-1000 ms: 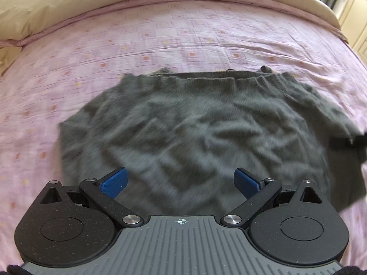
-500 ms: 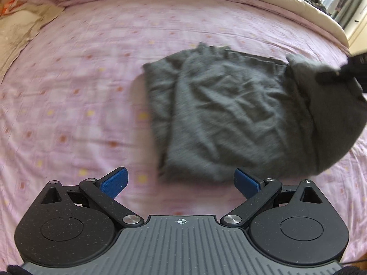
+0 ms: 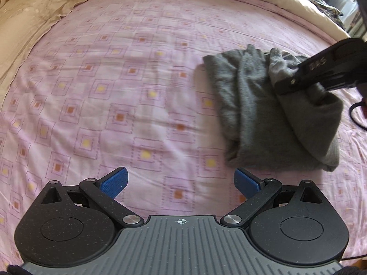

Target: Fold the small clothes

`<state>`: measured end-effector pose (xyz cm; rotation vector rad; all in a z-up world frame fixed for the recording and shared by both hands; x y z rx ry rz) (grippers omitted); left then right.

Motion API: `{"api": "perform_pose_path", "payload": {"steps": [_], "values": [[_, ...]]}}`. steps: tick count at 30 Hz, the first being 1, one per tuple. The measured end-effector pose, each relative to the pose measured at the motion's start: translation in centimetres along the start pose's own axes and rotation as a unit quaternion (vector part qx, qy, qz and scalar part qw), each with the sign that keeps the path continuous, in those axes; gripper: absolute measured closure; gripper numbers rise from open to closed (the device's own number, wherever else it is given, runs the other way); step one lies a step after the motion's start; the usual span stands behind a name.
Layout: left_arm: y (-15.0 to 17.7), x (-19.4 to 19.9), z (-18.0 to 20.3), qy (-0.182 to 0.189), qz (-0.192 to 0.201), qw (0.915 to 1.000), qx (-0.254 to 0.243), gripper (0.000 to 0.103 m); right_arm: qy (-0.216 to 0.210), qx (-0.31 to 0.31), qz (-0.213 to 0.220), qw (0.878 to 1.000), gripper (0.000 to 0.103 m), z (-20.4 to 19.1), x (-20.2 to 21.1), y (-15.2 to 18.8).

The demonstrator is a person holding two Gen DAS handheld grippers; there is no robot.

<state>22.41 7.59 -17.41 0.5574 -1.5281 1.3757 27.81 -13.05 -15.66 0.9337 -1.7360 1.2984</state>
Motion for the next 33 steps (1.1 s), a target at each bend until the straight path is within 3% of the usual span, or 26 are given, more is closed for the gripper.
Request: {"api": "perform_pose_path", "payload": {"steps": [3, 5, 7, 13, 18, 21, 24, 33], "values": [[0.2, 0.0, -0.7, 0.002, -0.004, 1.0000, 0.007, 0.003, -0.035, 0.026, 0.011, 0.999, 0.065, -1.5, 0.1, 0.1], [0.2, -0.1, -1.0, 0.004, -0.006, 0.9999, 0.009, 0.003, -0.096, 0.015, 0.036, 0.995, 0.065, -2.3, 1.2, 0.1], [0.2, -0.2, -1.1, 0.007, -0.008, 0.9999, 0.005, 0.003, -0.126, 0.006, 0.066, 0.990, 0.064, -2.5, 2.7, 0.0], [-1.4, -0.3, -0.6, 0.021, 0.001, 0.9997, -0.011, 0.003, -0.085, -0.023, 0.124, 0.988, 0.064, 0.5, 6.3, 0.5], [-4.4, -0.6, 0.2, 0.042, 0.017, 0.9988, -0.016, 0.003, -0.029, -0.005, 0.121, 0.992, 0.063, 2.9, 7.3, 2.7], [-6.3, -1.3, 0.7, 0.057, 0.021, 0.9981, -0.005, 0.003, -0.013, 0.038, 0.110, 0.993, 0.062, 2.4, 7.5, 4.1], [-8.1, -1.9, 1.5, 0.070, 0.027, 0.9971, 0.003, 0.003, -0.009, 0.090, 0.108, 0.990, 0.045, 1.0, 7.7, 5.9], [-12.6, -5.6, 5.1, 0.146, 0.005, 0.9886, 0.036, 0.003, 0.018, 0.279, 0.091, 0.956, 0.043, -4.8, 4.3, 9.9]]}}
Point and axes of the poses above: each gripper's, at about its wrist camera, not at the fingertips, and x roughly against the way its jaws point, z to its right, y to its underside, the point moved 5 cm from there along -x, roughly the way its jaws point, and after that the axes turned 7 degrees about z, right-handed, at the moved point
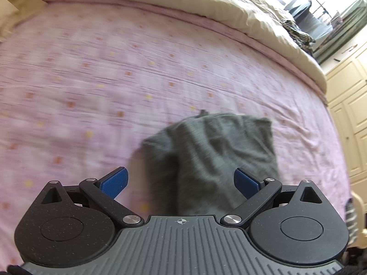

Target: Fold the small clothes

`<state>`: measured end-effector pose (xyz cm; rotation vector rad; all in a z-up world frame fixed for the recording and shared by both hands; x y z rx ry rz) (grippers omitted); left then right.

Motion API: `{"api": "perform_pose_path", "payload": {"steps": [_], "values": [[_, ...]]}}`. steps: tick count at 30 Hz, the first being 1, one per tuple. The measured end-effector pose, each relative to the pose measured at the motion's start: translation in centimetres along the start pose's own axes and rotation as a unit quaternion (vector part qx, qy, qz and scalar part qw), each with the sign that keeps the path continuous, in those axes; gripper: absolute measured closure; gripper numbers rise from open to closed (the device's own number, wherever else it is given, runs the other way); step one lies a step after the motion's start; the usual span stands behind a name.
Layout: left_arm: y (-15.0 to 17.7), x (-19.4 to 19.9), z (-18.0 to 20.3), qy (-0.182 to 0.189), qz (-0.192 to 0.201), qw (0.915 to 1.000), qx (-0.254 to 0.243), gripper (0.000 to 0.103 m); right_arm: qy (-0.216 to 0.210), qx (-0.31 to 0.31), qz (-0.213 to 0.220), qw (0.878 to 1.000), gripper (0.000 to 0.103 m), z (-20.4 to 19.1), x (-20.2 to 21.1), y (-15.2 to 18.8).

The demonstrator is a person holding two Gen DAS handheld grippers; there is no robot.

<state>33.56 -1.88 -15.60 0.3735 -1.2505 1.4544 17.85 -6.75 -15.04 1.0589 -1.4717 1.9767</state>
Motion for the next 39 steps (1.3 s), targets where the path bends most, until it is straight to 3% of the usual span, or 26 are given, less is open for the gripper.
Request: {"api": "perform_pose_path", "payload": {"steps": [4, 7, 9, 13, 18, 22, 23, 25, 28, 31, 33, 39], "values": [[-0.8, -2.9, 0.8, 0.010, -0.018, 0.9997, 0.011, 0.004, 0.013, 0.039, -0.009, 0.999, 0.043, -0.9, -1.1, 0.6], [-1.1, -4.4, 1.3, 0.011, -0.025, 0.9996, -0.002, 0.026, 0.022, 0.062, -0.006, 0.998, 0.044, -1.2, -1.2, 0.9], [-1.2, -5.2, 1.5, 0.006, -0.025, 0.9996, -0.013, 0.033, 0.026, 0.067, -0.002, 0.997, 0.047, -1.3, -1.3, 1.0], [-1.2, -6.1, 1.5, -0.003, -0.029, 0.9993, -0.024, 0.065, 0.035, 0.084, 0.007, 0.996, 0.050, -1.6, -1.1, 1.0], [-0.9, -6.4, 1.1, -0.010, -0.031, 0.9994, -0.010, 0.069, 0.027, 0.150, 0.033, 0.988, 0.038, -3.4, -0.1, 1.2], [-0.9, -6.5, 1.2, -0.014, -0.028, 0.9993, -0.022, 0.071, 0.030, 0.160, 0.026, 0.986, 0.042, -3.9, -0.5, 1.7], [-1.0, -6.5, 1.3, -0.014, -0.027, 0.9993, -0.024, 0.074, 0.031, 0.152, 0.023, 0.988, 0.047, -3.9, -0.5, 1.8], [-1.2, -6.4, 1.3, -0.020, -0.021, 0.9991, -0.030, 0.083, 0.033, 0.120, 0.022, 0.992, 0.088, -3.1, -0.4, 1.5], [-1.9, -5.5, 1.5, -0.032, 0.003, 0.9982, -0.051, 0.089, 0.023, 0.039, 0.058, 0.997, 0.088, -1.3, 1.3, 0.2], [-2.9, -4.2, 1.3, -0.034, 0.026, 0.9969, -0.067, 0.092, 0.008, 0.000, 0.082, 0.997, 0.088, -1.0, 2.7, -1.2], [-3.2, -4.0, 0.6, -0.045, 0.029, 0.9959, -0.073, 0.092, -0.006, -0.015, 0.075, 0.997, 0.088, -1.2, 2.1, -1.5], [-2.0, -5.7, -1.8, -0.109, -0.012, 0.9873, -0.115, 0.092, -0.054, -0.015, 0.021, 0.998, 0.081, -2.3, -1.0, -0.2]]}}
Point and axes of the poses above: each gripper's, at about its wrist camera, not at the fingertips, and x roughly against the way its jaws point, z to its right, y to its underside, the point moved 5 cm from there along -x, roughly the way its jaws point, and after that the axes turned 7 degrees about z, right-handed, at the moved point
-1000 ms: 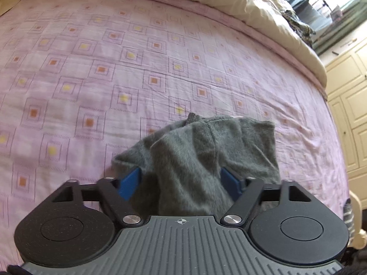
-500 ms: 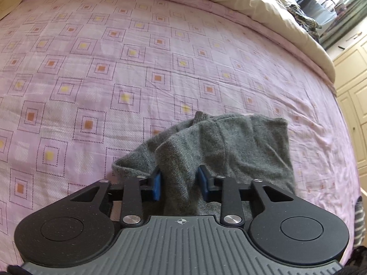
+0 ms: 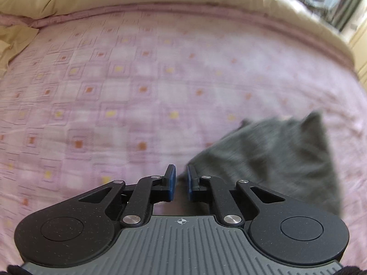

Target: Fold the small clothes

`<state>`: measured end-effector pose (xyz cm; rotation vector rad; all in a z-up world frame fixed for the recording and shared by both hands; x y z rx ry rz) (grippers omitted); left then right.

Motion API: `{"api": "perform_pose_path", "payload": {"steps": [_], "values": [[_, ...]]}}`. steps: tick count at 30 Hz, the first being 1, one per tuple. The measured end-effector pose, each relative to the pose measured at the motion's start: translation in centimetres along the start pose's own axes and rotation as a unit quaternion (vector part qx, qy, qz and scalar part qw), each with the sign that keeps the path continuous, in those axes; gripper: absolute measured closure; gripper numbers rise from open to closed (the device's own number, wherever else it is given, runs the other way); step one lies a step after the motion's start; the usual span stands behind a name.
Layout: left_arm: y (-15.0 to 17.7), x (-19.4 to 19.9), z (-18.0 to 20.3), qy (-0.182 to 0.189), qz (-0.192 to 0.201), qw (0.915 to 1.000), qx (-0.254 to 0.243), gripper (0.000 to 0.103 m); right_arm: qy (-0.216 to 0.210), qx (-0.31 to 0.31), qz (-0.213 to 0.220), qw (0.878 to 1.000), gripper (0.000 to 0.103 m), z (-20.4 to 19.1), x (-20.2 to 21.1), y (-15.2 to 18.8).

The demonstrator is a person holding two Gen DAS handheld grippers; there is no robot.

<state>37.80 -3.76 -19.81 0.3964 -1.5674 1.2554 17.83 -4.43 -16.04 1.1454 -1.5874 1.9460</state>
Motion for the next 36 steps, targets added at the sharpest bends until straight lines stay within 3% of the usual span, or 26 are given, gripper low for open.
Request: {"api": "perform_pose_path", "payload": {"steps": [3, 6, 8, 11, 14, 21, 24, 25, 26, 29, 33, 36], "values": [[0.9, -0.2, -0.9, -0.013, -0.012, 0.9998, -0.010, 0.092, -0.003, -0.008, 0.004, 1.000, 0.074, 0.7, 0.6, 0.0], [0.7, 1.3, -1.9, -0.011, 0.014, 0.9989, 0.043, 0.088, -0.003, -0.019, 0.020, 1.000, 0.063, 1.3, 1.6, -0.2], [0.3, 2.8, -2.0, -0.005, 0.045, 0.9968, 0.066, 0.068, 0.002, -0.023, 0.032, 0.999, 0.055, 1.5, 2.4, -0.1], [-0.8, 4.5, -1.4, 0.009, 0.076, 0.9938, 0.080, 0.052, 0.007, -0.034, 0.045, 0.998, 0.052, 2.1, 3.5, 0.0], [-1.4, 4.2, 0.6, 0.037, 0.069, 0.9948, 0.066, 0.041, 0.014, -0.051, 0.050, 0.997, 0.048, 2.6, 4.2, 0.0], [-1.3, 1.3, 4.3, 0.035, 0.036, 0.9987, 0.008, 0.041, 0.034, -0.100, 0.043, 0.994, 0.048, 4.5, 4.4, 0.5], [-1.1, 0.4, 3.5, 0.022, 0.019, 0.9979, 0.057, 0.043, 0.040, -0.103, 0.042, 0.993, 0.048, 4.9, 4.6, 0.7], [-1.0, 0.4, 3.0, 0.023, 0.021, 0.9964, 0.080, 0.056, 0.042, -0.107, 0.041, 0.993, 0.048, 5.1, 4.7, 0.8], [-0.8, 0.5, 2.6, 0.036, 0.024, 0.9943, 0.098, 0.093, 0.043, -0.113, 0.041, 0.992, 0.048, 5.3, 4.8, 1.0], [-0.6, 0.7, 2.6, 0.057, 0.029, 0.9941, 0.088, 0.098, 0.047, -0.137, 0.039, 0.989, 0.048, 5.8, 4.9, 1.4], [-0.2, 2.3, 2.0, 0.040, 0.061, 0.9947, 0.072, 0.098, 0.053, -0.162, 0.043, 0.984, 0.048, 6.8, 5.1, 1.5], [0.3, 2.1, 0.3, 0.016, 0.056, 0.9945, 0.087, 0.098, 0.058, -0.185, 0.049, 0.980, 0.048, 7.6, 5.5, 1.7]]}}
Point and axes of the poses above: each gripper's, at about its wrist camera, not at the fingertips, and x roughly against the way its jaws point, z to its right, y to its underside, the point moved 5 cm from there along -x, roughly the way its jaws point, and after that the axes turned 7 degrees about z, right-handed, at the moved point
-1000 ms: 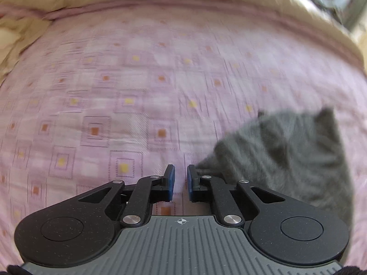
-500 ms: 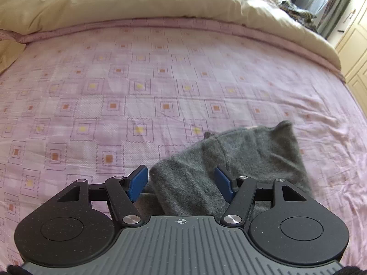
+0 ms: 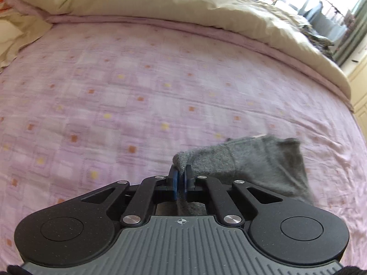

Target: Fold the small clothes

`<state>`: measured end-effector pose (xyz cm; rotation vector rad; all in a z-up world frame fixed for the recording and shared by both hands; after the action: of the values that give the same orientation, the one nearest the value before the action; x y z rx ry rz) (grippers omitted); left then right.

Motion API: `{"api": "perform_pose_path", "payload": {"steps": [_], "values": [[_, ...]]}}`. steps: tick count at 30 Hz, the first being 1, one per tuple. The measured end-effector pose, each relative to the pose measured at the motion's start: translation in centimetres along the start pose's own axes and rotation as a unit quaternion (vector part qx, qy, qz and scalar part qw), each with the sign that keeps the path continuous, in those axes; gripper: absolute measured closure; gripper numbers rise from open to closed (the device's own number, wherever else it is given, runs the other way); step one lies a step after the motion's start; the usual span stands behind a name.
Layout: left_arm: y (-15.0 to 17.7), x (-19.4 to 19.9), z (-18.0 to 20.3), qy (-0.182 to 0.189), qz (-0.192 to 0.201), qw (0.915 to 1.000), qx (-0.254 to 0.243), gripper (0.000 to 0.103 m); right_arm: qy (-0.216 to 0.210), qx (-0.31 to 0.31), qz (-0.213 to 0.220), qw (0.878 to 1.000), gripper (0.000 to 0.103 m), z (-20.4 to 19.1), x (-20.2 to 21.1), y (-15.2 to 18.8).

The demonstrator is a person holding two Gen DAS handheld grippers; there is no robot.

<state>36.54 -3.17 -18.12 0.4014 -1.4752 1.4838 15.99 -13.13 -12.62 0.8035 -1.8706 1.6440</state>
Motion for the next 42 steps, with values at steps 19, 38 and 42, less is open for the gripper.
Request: {"api": "perform_pose_path", "payload": {"steps": [19, 38, 42], "values": [[2.6, -1.1, -2.7, 0.056, -0.075, 0.9908, 0.098, 0.034, 0.044, -0.299, -0.016, 0.953, 0.029, 10.1, 1.6, 4.8], [1.2, -5.3, -0.9, 0.135, -0.069, 0.9801, 0.128, 0.080, -0.057, -0.397, -0.028, 0.916, 0.025, 10.8, -2.7, 5.4], [1.3, -4.5, -0.3, 0.135, -0.054, 0.9841, 0.102, 0.086, -0.038, -0.380, -0.041, 0.923, 0.061, 10.7, -2.4, 4.7]]}}
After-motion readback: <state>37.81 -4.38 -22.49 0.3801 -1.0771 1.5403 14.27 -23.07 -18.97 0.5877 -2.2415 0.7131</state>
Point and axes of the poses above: each gripper's, at about its wrist camera, not at the fingertips, and x roughly against the way its jaws point, z to its right, y to its underside, the point moved 5 cm from there along -x, roughly the way its jaws point, and after that the axes turned 7 degrees about z, right-handed, at the moved point
